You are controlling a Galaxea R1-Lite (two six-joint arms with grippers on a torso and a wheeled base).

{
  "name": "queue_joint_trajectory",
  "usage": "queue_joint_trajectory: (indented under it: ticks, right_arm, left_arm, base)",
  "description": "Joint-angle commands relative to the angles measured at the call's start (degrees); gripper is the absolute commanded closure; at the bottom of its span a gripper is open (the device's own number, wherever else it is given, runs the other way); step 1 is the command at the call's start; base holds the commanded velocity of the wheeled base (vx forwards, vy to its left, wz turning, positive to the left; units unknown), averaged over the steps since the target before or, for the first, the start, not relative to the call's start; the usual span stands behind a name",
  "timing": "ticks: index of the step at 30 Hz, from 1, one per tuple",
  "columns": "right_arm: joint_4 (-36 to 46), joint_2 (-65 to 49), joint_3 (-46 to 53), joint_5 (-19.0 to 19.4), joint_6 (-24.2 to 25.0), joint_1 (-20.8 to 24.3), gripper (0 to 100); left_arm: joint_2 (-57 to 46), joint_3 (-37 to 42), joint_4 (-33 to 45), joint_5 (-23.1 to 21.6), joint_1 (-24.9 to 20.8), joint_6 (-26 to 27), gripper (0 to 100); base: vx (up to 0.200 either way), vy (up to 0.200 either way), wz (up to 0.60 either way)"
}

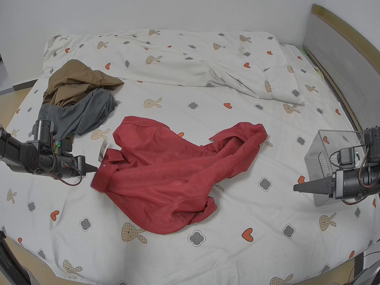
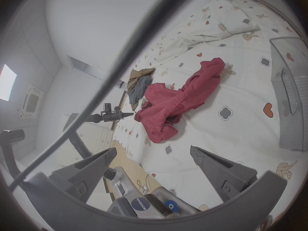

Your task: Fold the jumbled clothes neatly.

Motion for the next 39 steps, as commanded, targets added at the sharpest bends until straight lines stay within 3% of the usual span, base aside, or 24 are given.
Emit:
queue_joint_trajectory:
  ticks: [1, 5, 8, 10, 12, 19, 26, 32, 38, 39]
  right_arm:
    - [-0.1, 5.4, -0.4, -3.9, 0.1, 4.6, 0]
    - [-0.7, 14.9, -1.8, -10.6, -0.1, 13.5, 0]
    - [-3.3, 20.8, -4.6, -12.9, 0.0, 17.1, 0]
    - [-5.0, 22.7, -5.1, -12.9, 0.0, 17.4, 0]
    - [-11.6, 28.2, -6.0, -12.8, -0.5, 17.9, 0]
    - [-21.4, 38.4, -8.5, -10.6, -0.4, 19.4, 0]
    - [-21.3, 44.1, -15.0, -9.7, -0.1, 20.8, 0]
    - [-21.3, 47.1, -17.7, -10.3, -0.1, 24.9, 0]
    - [-21.3, 48.9, -19.5, -10.4, -0.2, 25.1, 0]
    - [-21.4, 49.6, -20.2, -10.4, -0.4, 25.1, 100]
  left_arm:
    - [-0.2, 1.1, -0.1, 0.1, -0.9, -0.1, 0]
    - [-2.9, 2.0, -0.1, 1.3, -0.7, -0.2, 0]
    - [-6.3, 4.1, -0.2, 1.3, -1.0, -1.1, 0]
    - [-7.5, 4.8, -0.2, 1.2, -1.4, -1.5, 0]
    - [-10.4, 6.7, -0.3, 1.1, -3.8, -3.0, 0]
    - [-14.2, 8.3, -2.1, 1.1, -4.5, -4.2, 0]
    - [-19.0, 9.1, -2.2, 0.9, -4.6, -5.5, 0]
    - [-22.4, 10.2, -2.2, 0.8, -5.8, -5.5, 0]
    - [-22.7, 10.6, -2.2, 0.8, -6.7, -5.5, 0]
    - [-22.7, 10.7, -2.2, 0.8, -6.8, -5.4, 0]
  base:
    - [0.0, 0.0, 0.0]
    - [0.0, 0.0, 0.0]
    - [0.0, 0.0, 0.0]
    - [0.0, 0.0, 0.0]
    - [0.0, 0.0, 0.0]
    - [0.0, 0.0, 0.0]
    - [0.0, 0.0, 0.0]
    - [0.0, 0.0, 0.0]
    - [0.0, 0.0, 0.0]
    - [0.0, 0.0, 0.0]
